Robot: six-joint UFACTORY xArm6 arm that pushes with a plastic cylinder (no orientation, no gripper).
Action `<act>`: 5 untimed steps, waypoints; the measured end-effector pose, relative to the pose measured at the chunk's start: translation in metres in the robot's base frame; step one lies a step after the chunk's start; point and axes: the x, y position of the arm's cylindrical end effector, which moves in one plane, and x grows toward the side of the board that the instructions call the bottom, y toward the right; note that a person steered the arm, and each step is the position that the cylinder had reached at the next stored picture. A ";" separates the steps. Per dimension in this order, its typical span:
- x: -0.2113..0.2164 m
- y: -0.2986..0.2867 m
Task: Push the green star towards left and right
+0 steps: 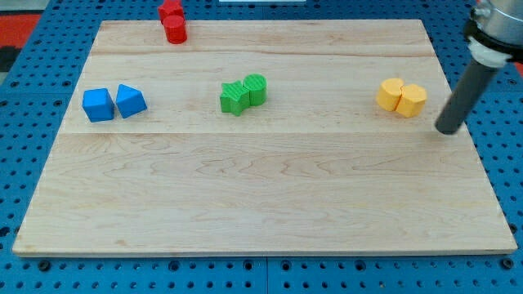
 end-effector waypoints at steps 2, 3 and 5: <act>-0.118 -0.012; -0.153 -0.077; -0.188 -0.259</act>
